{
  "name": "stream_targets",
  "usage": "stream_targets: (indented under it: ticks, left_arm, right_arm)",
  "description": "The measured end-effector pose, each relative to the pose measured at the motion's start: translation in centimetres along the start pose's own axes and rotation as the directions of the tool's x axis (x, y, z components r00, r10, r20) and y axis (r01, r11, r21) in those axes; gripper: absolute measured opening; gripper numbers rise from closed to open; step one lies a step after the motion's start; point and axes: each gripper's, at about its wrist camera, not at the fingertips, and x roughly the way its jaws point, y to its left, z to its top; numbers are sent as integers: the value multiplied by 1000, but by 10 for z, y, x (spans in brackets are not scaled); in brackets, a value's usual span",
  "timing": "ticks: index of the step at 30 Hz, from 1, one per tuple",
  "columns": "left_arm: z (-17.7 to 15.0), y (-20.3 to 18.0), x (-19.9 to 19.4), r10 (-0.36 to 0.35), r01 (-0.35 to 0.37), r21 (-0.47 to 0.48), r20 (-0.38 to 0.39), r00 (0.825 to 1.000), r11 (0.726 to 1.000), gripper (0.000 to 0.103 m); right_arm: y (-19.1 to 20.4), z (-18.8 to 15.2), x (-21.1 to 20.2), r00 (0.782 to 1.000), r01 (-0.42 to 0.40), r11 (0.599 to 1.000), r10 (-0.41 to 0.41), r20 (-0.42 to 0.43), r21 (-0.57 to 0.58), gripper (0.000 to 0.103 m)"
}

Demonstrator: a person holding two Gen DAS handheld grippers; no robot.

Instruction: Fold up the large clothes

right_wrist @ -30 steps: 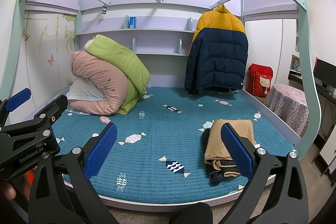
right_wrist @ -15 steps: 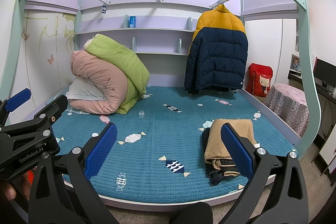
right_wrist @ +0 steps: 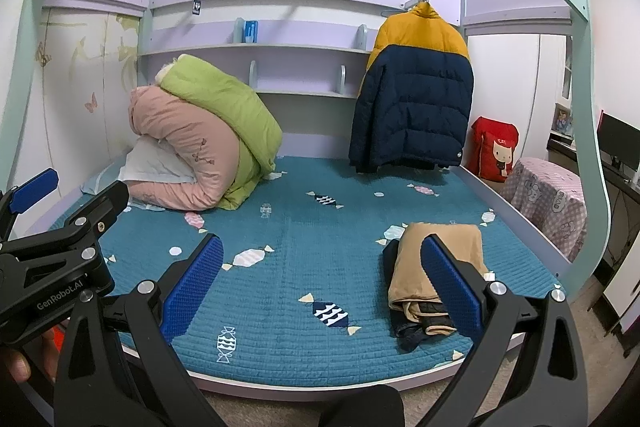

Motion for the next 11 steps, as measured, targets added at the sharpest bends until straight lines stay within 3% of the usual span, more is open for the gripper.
stream_targets:
  ticks: [7,11]
  left_arm:
    - [-11,29,41,9,-13,-46,-73,997,999,98]
    - [-27,63,73,52,-63,-79,-135,990,995,98]
  right_arm:
    - [20,4,41,998,-19,999,17,-55,-47,96]
    - [50,3,81,993,-63,994,53,-109,-92,96]
